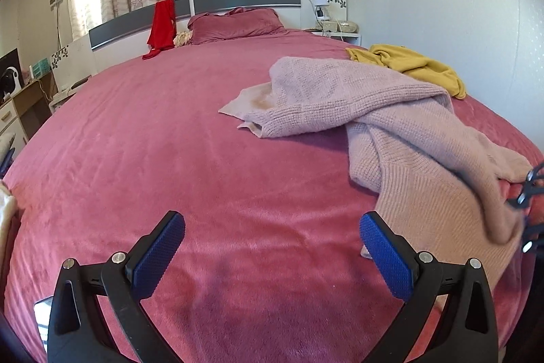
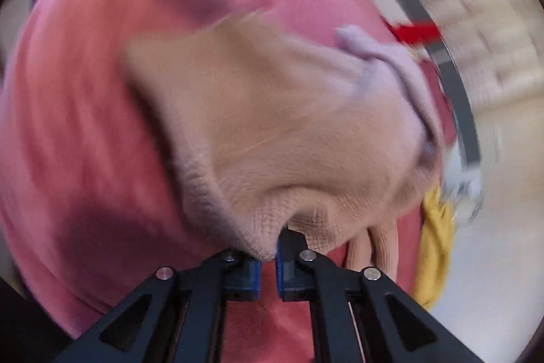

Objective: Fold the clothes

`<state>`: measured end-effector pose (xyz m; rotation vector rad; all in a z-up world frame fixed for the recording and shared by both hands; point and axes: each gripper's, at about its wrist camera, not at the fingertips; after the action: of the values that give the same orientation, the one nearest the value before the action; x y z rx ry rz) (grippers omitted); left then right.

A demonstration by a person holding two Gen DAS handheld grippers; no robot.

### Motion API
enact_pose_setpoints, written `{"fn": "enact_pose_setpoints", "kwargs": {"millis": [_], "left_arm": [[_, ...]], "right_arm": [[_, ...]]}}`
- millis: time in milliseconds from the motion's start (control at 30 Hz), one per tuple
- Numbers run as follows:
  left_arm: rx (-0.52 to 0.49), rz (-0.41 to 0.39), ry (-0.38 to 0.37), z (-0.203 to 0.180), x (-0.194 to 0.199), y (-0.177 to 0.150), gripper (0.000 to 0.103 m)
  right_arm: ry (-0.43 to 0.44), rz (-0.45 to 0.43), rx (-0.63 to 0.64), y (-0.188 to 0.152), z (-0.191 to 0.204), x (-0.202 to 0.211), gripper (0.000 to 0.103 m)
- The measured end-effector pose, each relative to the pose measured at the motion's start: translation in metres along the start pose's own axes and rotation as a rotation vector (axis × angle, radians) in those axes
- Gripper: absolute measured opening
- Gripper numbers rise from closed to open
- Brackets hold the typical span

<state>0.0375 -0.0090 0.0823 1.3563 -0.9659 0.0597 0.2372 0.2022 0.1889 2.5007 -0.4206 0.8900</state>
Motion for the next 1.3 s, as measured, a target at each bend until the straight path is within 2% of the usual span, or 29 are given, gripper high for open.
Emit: {"fn": "enact_pose_setpoints", "kwargs": {"millis": [100,200,333,433,533,600,733,867,1000,1067,1200,1300], "left_arm": [[0.021,0.006,0.023,0.007,-0.006,0.003,0.103],[0.054,0.005,0.027,0.015,-0.011,0.006,0.103],[0.034,-0.005,-0.021,0.008,-0.021,0.011,0.103],[-0.053,-0.007,-0.05,-0.014,-0.033,0.018,0.103],[-0.143,-0.034,-0.054,-0.037,-0.045,0.028,0.103],[-0.181,-0.075,-0.091,-0.051,-0.05,0.036,0.103],[-0.188,-0.174,-0.166,-0.066,-0.05,0.047,0.103],[-0.206,-0.177,-0.216,-0.064,-0.05,0.041,0.103],[-0.189,-0.167,-0.206,-0.055,-0.049,0.035,0.103],[-0.194,-0.206,-0.221,-0.061,-0.048,0.044,0.103],[-0.268,-0.235,-0.261,-0.085,-0.056,0.063,0.103],[-0.239,-0.252,-0.287,-0.091,-0.062,0.078,0.103]], "right_arm": [[0.089,-0.031,-0.277,0.01,-0.045,0.022,0.003],[0.125,-0.137,-0.503,0.023,-0.093,0.057,0.003],[0.127,-0.283,-0.672,0.048,-0.146,0.101,0.003],[0.135,-0.322,-0.741,0.069,-0.177,0.105,0.003],[0.131,-0.33,-0.775,0.074,-0.201,0.104,0.003],[0.118,-0.328,-0.773,0.075,-0.206,0.106,0.003],[0.107,-0.328,-0.767,0.079,-0.213,0.108,0.003],[0.093,-0.334,-0.776,0.083,-0.225,0.094,0.003],[0.085,-0.327,-0.792,0.081,-0.235,0.086,0.003],[0.093,-0.324,-0.813,0.08,-0.237,0.08,0.003],[0.103,-0.316,-0.837,0.079,-0.24,0.073,0.003],[0.098,-0.309,-0.829,0.079,-0.241,0.069,0.003]]}}
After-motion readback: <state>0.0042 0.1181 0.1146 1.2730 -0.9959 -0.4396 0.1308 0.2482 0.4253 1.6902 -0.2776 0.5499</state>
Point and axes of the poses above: each gripper's, at about its wrist camera, not at the fingertips, and x roughly against the way its jaws point, z to its left, y to its top, and after that the axes turned 12 degrees about -y, right-handed
